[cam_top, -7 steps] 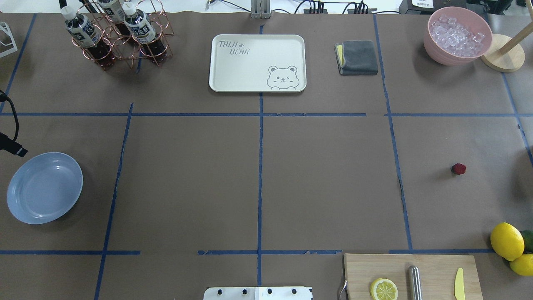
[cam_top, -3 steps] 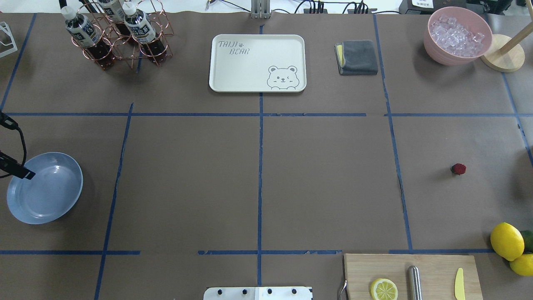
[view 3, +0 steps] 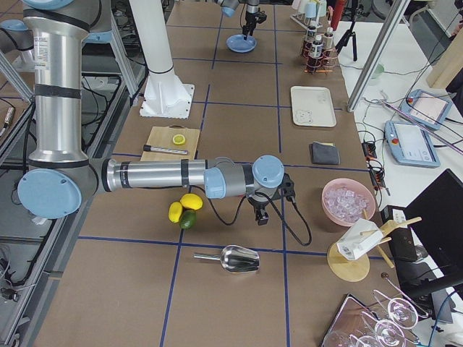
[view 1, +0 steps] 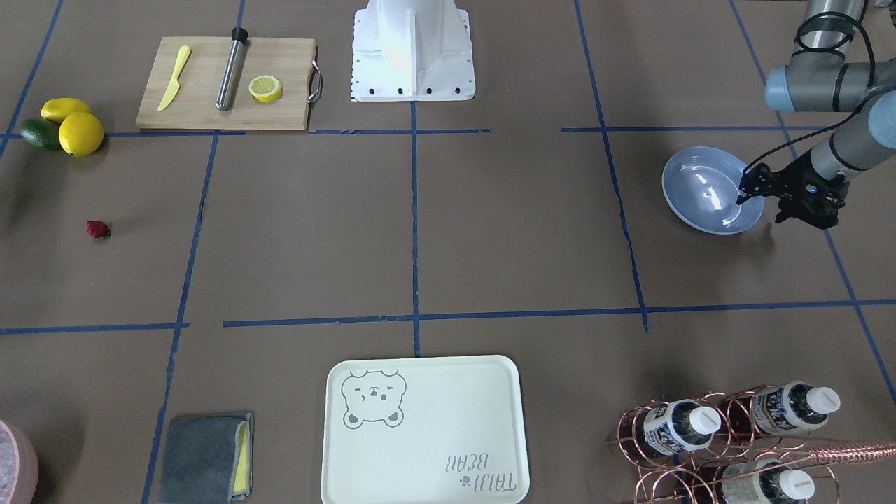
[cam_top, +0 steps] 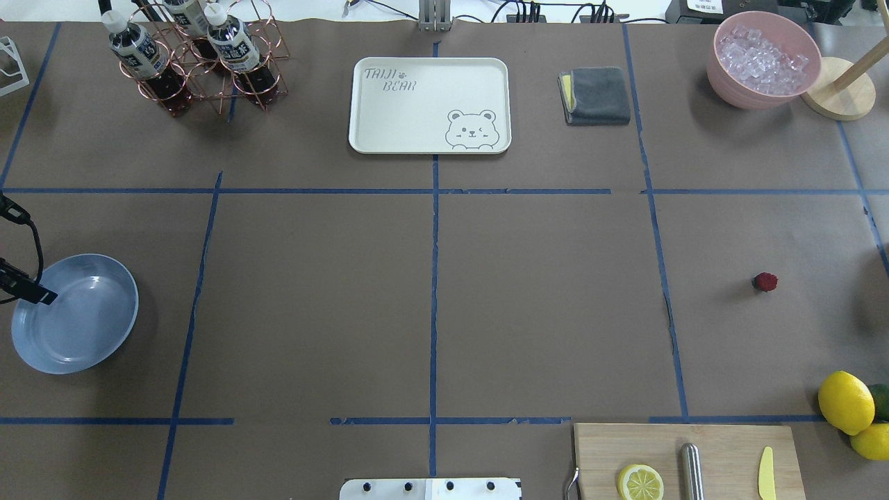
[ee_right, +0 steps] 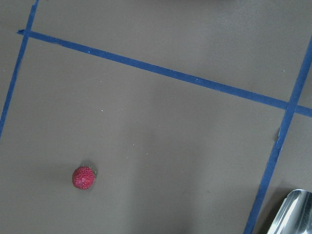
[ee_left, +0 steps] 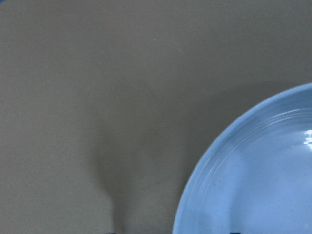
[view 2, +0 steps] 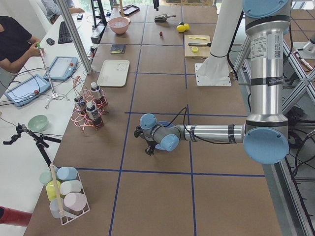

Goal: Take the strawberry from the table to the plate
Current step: 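Lower the left gripper to the rim of the light blue plate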

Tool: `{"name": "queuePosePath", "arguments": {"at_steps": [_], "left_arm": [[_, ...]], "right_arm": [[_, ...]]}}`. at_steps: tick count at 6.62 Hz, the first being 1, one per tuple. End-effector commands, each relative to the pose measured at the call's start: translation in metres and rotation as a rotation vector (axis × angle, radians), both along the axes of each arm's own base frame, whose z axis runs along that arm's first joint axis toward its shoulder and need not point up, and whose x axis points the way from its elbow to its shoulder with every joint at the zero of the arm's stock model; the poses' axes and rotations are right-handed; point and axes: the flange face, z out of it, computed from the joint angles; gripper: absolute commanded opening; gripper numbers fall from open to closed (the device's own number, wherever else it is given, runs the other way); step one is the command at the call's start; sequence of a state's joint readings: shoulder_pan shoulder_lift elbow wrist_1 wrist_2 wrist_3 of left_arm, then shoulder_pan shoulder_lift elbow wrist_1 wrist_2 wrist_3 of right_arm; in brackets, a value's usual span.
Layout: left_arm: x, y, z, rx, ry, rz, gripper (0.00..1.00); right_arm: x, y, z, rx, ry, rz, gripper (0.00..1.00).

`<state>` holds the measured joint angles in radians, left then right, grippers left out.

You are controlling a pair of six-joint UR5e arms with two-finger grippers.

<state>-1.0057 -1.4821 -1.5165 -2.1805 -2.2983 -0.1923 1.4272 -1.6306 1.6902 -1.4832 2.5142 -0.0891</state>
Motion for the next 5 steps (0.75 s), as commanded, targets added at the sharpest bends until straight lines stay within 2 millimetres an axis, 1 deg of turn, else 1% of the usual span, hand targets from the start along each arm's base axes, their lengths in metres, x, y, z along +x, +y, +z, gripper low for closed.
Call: {"name": "queuePosePath", "arguments": {"at_steps": [1,2,3,4,5], "left_arm": [[0.001,0.000,-0.002,0.004,0.006,0.004,0.00],[0.001,0.000,-0.013,0.014,0.021,0.002,0.00],[0.001,-0.001,-0.023,0.023,0.035,0.000,0.00],[0.006,0.004,-0.058,-0.024,0.130,0.009,0.00],[0.012,0.004,-0.100,-0.129,0.211,-0.033,0.00]], "right_arm": [[-0.003,0.000,-0.003,0.003,-0.002,-0.004,1.00],[-0.006,0.000,-0.004,-0.001,-0.002,-0.007,1.00],[-0.014,0.000,-0.011,-0.031,-0.003,0.007,1.00],[-0.017,0.001,-0.018,-0.035,-0.004,0.014,1.00],[-0.017,0.001,-0.018,-0.035,-0.004,0.014,1.00]]}}
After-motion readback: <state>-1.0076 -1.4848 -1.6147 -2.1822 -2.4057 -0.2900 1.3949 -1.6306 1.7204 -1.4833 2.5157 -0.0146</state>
